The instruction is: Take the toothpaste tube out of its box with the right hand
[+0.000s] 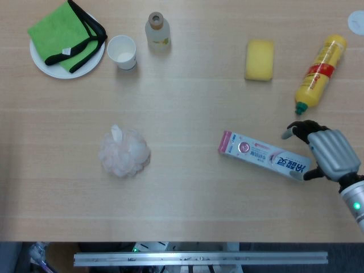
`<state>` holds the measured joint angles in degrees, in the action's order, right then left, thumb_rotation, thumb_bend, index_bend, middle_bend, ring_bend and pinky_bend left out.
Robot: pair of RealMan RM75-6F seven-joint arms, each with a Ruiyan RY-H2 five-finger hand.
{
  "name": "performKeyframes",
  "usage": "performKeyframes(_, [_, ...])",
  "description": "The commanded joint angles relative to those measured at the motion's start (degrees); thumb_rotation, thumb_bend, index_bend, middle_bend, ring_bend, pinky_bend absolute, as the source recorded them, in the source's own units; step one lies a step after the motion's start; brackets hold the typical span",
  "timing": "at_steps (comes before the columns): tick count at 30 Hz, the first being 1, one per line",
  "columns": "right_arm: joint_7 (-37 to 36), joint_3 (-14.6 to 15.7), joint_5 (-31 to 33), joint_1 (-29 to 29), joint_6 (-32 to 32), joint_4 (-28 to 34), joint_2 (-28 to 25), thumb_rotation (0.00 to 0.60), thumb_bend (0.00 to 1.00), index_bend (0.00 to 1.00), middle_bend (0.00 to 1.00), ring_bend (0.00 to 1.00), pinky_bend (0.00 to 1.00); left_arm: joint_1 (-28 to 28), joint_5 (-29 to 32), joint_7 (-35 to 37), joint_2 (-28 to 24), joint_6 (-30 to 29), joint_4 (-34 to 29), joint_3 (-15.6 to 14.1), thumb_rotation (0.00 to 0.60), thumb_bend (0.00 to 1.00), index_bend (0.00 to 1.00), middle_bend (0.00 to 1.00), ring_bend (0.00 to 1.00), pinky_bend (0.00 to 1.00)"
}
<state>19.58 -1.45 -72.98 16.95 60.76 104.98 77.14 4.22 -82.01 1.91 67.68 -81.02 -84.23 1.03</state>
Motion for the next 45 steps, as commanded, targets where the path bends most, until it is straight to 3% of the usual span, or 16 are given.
performKeyframes(1, [5.8, 0.5, 3.4, 0.8, 0.5, 1.2, 2.1, 0.600, 0.00, 0.32, 0.25, 0.19, 0.33, -0.1, 0.0, 0.7, 0.1, 0.1, 0.5, -0.1, 0.600, 0.16, 0.14, 0.04, 0.09, 0.12])
performKeyframes(12, [19.9, 0.9, 15.9, 2.9, 4.0, 3.4, 6.7, 0.600, 0.00, 0.27, 0.19, 0.13, 0.27, -0.4, 0.0, 2.6, 0.7, 0.4, 2.3, -0.1, 0.600, 0.16, 0.14, 0.04, 0.09, 0.12])
performKeyframes(25, [27.1, 0.0, 24.0, 4.9, 9.0, 1.3, 12.5, 0.600, 0.00, 0.25, 0.19, 0.12, 0.27, -0.9, 0.3, 4.5, 1.2, 0.7, 4.0, -0.3, 0.600, 0.16, 0.14, 0.04, 0.09, 0.12])
performKeyframes(45, [27.2, -0.1, 30.0, 8.1, 8.0, -1.1, 16.1, 0.600, 0.00, 0.25, 0.19, 0.12, 0.27, -1.5, 0.3, 7.2, 1.7, 0.9, 6.3, -0.4, 0.600, 0.16, 0.14, 0.04, 0.09, 0.12])
